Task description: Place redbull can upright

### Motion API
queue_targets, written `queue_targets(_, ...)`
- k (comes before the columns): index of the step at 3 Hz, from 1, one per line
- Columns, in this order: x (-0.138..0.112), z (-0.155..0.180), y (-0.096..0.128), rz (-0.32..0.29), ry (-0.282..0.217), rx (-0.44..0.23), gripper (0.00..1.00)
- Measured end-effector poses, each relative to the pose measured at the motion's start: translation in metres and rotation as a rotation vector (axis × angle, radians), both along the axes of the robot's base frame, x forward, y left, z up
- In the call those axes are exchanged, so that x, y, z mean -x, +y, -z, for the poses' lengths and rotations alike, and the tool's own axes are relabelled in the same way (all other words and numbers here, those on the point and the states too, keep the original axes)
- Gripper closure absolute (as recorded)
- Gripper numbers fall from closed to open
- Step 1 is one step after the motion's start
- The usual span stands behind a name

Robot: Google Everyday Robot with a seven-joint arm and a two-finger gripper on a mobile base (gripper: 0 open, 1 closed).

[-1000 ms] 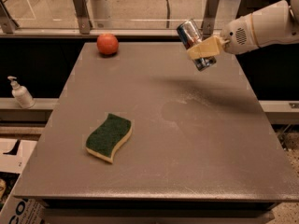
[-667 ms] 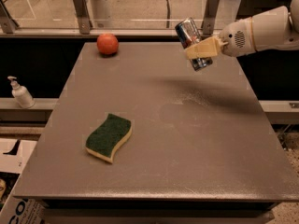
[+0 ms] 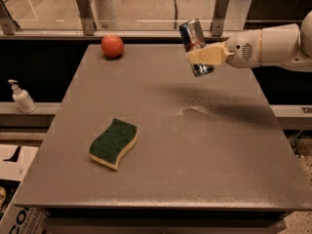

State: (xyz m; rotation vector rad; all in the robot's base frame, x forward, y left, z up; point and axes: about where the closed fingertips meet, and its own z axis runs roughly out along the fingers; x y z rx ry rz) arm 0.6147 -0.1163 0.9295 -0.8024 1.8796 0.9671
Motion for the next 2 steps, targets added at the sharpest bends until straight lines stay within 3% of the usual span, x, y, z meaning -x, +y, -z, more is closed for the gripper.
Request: queue_targets(2,0.021,0.017,0.011,-0.033,-0.138,-0.111,1.0)
